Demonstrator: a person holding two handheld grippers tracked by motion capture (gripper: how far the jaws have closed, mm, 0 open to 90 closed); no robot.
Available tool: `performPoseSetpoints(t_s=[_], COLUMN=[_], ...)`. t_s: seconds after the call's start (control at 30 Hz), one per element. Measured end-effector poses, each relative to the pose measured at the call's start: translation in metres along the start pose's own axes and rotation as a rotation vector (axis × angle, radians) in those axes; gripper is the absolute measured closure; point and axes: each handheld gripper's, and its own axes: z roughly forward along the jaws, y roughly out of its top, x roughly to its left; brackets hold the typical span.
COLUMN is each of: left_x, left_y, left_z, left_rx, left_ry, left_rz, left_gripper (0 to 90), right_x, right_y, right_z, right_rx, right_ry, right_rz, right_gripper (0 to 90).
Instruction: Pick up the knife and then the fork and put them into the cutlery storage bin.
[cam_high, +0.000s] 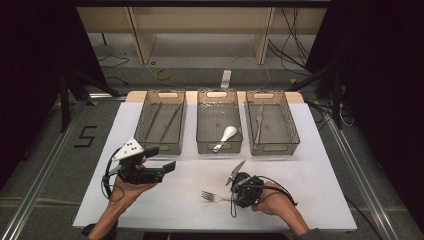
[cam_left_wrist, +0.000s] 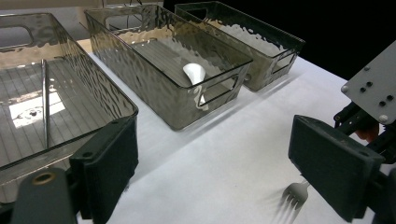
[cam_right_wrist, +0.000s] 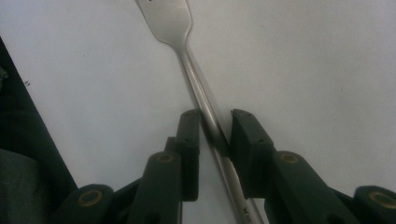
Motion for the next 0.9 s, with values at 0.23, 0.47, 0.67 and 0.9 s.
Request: performPoseSetpoints(t_s=[0.23,0.47,0.67,0.9], left_x=[0.0002,-0.0001,-0.0001,0.0000], left_y=[-0.0001,-0.0001,-0.0001,0.0000], left_z=[-0.0005,-0.0005,-0.0004,-0.0006], left_rx=[-0.001,0.000,0.000,-0.008], left_ry=[0.001,0.000,-0.001,0.002], left_rz=[-0.001,0.001,0.001,-0.005], left_gripper=[15.1,15.1,15.1,15.1], right_x=[0.0018,0.0041,0.0056,0.0060], right_y=[0.0010,0.0017,0.0019,0.0022], right_z=[0.0003,0.0004,0.0006,-0.0003], right_rx=[0.008,0.015,0.016,0.008], right_ry=[-0.006,-0.006,-0.012,-0.015], right_rz=[-0.016,-0.034,-0.060,-0.069], right_gripper=[76.5,81.8,83.9,84.3])
